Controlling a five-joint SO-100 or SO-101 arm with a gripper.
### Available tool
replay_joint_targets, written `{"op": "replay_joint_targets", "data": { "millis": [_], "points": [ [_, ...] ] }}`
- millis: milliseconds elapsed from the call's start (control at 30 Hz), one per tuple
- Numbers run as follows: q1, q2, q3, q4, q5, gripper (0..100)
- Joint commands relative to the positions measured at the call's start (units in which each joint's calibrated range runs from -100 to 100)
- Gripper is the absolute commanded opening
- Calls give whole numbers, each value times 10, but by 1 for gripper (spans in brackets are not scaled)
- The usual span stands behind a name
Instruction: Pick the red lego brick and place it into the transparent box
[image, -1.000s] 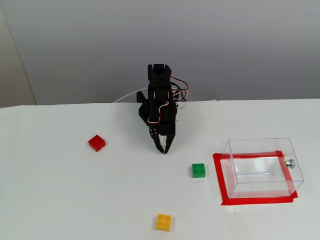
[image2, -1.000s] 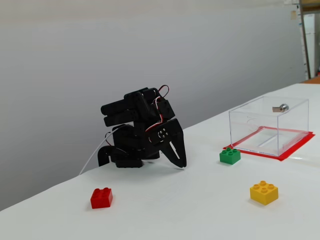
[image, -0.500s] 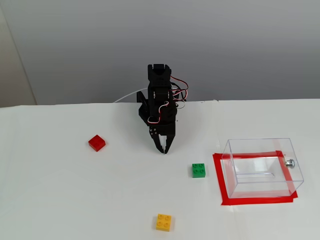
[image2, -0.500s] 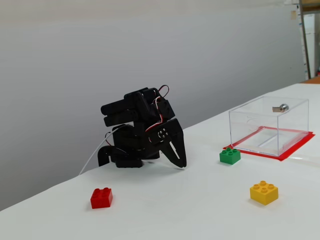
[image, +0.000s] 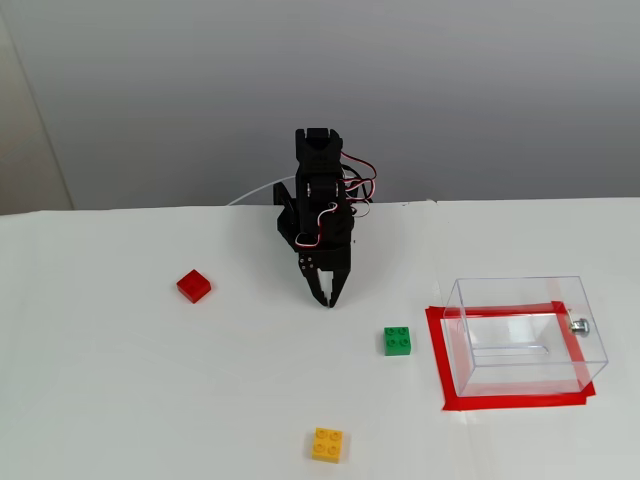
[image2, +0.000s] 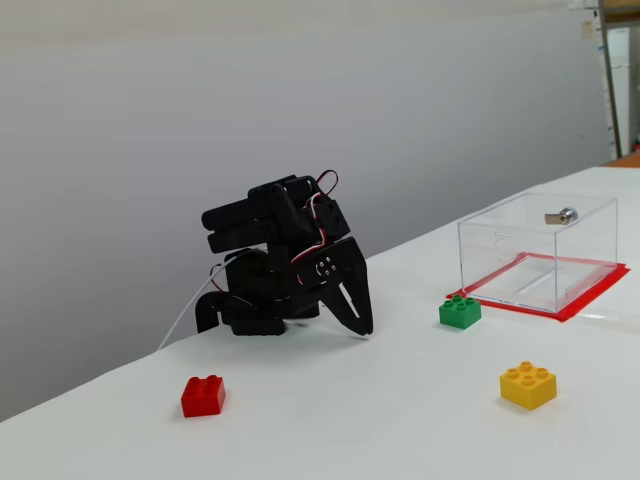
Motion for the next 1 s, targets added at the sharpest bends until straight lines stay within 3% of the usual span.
{"op": "replay_joint_targets", "data": {
  "millis": [0,467,967],
  "points": [
    [2,-2,-17,2,-1,1],
    [6,91,-112,-4,3,1],
    [117,228,-248,-56,-1,1]
  ]
}}
